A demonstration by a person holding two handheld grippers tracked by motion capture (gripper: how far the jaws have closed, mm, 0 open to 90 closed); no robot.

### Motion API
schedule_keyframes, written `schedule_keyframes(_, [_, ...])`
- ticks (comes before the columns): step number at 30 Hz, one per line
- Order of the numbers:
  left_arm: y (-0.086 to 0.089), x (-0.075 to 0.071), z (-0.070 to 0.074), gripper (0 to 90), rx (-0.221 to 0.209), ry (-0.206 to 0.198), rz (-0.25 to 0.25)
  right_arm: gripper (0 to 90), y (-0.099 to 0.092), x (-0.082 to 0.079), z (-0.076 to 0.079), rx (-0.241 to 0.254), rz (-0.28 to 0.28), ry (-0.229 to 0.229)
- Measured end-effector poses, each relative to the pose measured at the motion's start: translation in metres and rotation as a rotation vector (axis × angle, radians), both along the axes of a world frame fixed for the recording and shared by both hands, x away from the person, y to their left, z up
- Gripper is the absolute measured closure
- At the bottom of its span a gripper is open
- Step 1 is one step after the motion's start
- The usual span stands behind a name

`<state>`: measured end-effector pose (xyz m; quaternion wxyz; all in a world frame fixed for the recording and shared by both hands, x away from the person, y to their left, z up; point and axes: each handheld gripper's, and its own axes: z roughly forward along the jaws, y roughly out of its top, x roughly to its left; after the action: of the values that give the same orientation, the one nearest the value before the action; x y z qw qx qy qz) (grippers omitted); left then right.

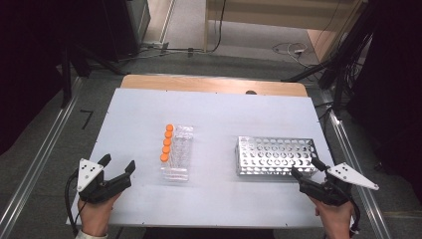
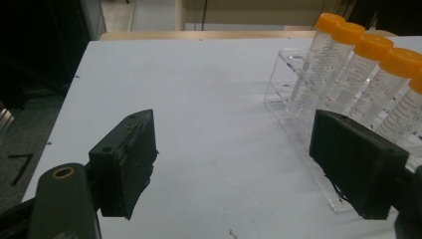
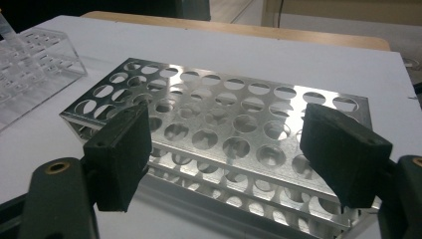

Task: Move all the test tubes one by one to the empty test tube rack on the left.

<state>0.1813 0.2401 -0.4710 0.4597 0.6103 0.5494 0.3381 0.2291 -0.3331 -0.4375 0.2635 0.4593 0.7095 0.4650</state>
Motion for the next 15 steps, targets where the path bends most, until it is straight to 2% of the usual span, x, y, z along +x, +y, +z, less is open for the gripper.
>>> schedule_keyframes(7, [0.005, -0.002, -0.002, 19.1, 0.005, 0.006, 0.015, 18.8, -0.010, -0.001, -0.002, -0.004, -0.029, 0.001])
schedule_keyframes(15, [0.011, -0.001, -0.007, 19.1, 0.004, 0.026, 0.035, 19.1, -0.028, -0.003, -0.006, 0.000, -0.086, 0.009])
